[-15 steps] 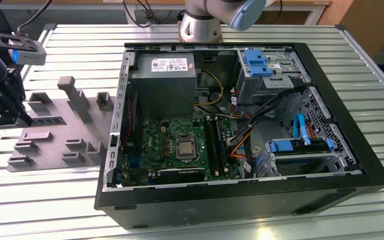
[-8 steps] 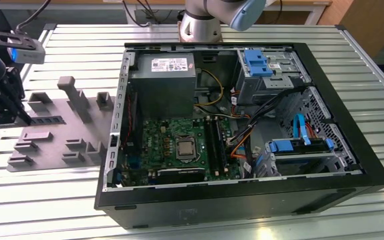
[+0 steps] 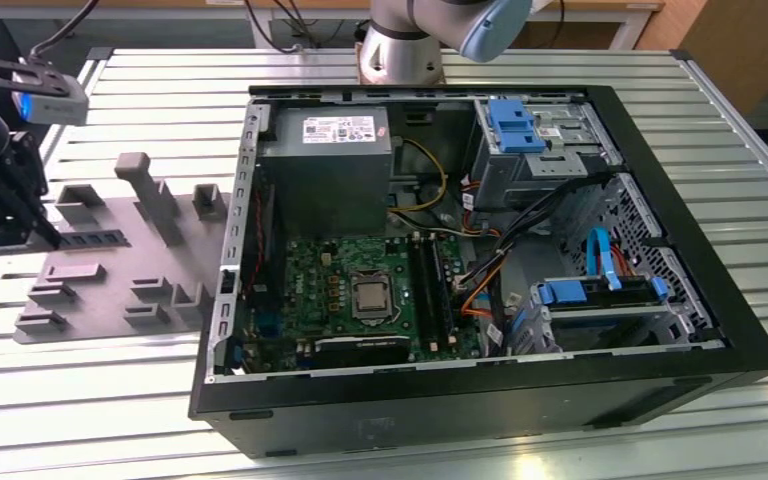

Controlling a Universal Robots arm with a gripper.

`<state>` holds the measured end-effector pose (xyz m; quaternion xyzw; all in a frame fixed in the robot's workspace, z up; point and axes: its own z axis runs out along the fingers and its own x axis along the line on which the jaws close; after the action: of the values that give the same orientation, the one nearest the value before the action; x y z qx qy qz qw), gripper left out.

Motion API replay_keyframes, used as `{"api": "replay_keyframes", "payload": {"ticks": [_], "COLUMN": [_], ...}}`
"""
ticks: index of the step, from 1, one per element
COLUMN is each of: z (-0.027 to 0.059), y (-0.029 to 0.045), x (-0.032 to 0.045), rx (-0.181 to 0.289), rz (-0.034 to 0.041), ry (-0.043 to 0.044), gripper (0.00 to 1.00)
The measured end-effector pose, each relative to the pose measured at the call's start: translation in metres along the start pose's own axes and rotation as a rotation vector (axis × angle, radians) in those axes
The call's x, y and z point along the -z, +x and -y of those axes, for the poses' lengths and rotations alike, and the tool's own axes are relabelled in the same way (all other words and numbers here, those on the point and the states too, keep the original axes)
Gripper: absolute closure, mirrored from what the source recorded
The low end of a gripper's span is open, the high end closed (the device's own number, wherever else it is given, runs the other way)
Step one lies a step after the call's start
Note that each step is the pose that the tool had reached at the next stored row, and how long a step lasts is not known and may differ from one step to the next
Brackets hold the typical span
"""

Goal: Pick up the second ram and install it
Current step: 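Pick up the second ram and move it above second insertion slot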

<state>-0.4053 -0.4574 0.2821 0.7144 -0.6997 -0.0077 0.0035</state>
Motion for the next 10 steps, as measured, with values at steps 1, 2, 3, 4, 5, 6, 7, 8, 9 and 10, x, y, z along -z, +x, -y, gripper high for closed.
{"api": "replay_keyframes", "payload": {"ticks": [1,2,3,4,5,6,7,8,9,10], "z": [0.0000,0.0000,0.0000,0.0000,0.0000,0.0000,-0.0001,-0.0001,-0.0001,-0.0001], "y": [0.0000,0.0000,0.0000,0.0000,0.0000,0.0000,0.0000,0.0000,0.0000,0.0000], "x": [0.0004,0.0007,0.0011,0.0015,0.0019,0.0023,0.0026,0.0030,0.0034,0.0037], "rx": [0.000,0.000,0.000,0.000,0.000,0.000,0.000,0.000,0.000,0.000], "rz": [0.0000,0.0000,0.0000,0.0000,-0.0001,-0.0001,0.0000,0.0000,0.0000,0.0000], "ry": [0.0000,0.0000,0.0000,0.0000,-0.0001,-0.0001,0.0000,0.0000,0.0001,0.0000], "gripper": [0.86,0.86,0.86,0.86,0.86,0.86,0.86,0.86,0.86,0.86]}}
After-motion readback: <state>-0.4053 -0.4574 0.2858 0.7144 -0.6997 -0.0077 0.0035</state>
